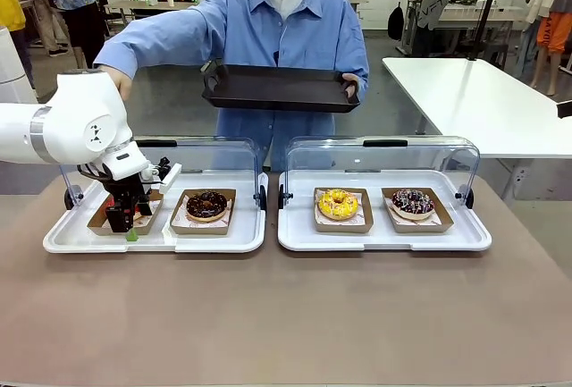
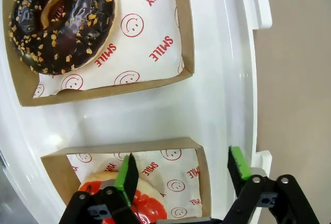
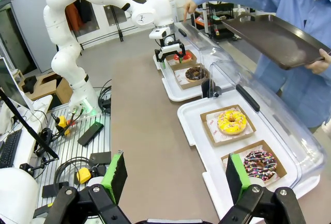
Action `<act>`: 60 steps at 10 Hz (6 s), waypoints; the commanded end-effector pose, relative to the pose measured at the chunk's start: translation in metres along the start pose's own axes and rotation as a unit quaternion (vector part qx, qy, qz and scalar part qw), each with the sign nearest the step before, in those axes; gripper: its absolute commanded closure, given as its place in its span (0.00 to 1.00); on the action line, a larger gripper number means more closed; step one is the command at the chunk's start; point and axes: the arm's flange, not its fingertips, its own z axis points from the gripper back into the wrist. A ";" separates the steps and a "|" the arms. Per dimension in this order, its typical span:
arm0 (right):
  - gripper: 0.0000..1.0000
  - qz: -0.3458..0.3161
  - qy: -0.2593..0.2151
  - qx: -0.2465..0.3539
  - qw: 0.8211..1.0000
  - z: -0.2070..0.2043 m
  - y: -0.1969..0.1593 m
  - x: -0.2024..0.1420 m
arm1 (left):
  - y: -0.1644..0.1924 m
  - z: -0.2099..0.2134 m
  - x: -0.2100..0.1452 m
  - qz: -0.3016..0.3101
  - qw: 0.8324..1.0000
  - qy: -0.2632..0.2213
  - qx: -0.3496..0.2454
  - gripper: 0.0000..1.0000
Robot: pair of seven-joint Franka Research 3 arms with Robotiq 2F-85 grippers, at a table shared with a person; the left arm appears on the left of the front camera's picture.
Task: Provide the desired donut to the person.
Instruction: Pick up and lift the Paper togo box containing the Donut pointed at by the person, then place the picked Paper togo box onto the Handle tray extended by the person.
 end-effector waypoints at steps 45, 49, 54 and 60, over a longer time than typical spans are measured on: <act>0.00 0.002 -0.003 0.002 1.000 -0.001 0.000 0.000 | -0.173 0.270 0.037 0.082 0.992 0.032 0.094 1.00; 0.00 0.002 -0.003 0.002 1.000 -0.001 0.000 0.000 | -0.173 0.270 0.037 0.082 0.992 0.032 0.094 1.00; 0.00 0.002 -0.003 0.002 1.000 -0.001 0.000 0.000 | -0.194 0.304 0.064 0.052 0.992 0.028 0.114 0.98; 0.00 0.002 -0.003 0.002 1.000 -0.001 0.000 0.000 | -0.159 0.365 0.186 0.003 0.988 0.071 0.138 0.98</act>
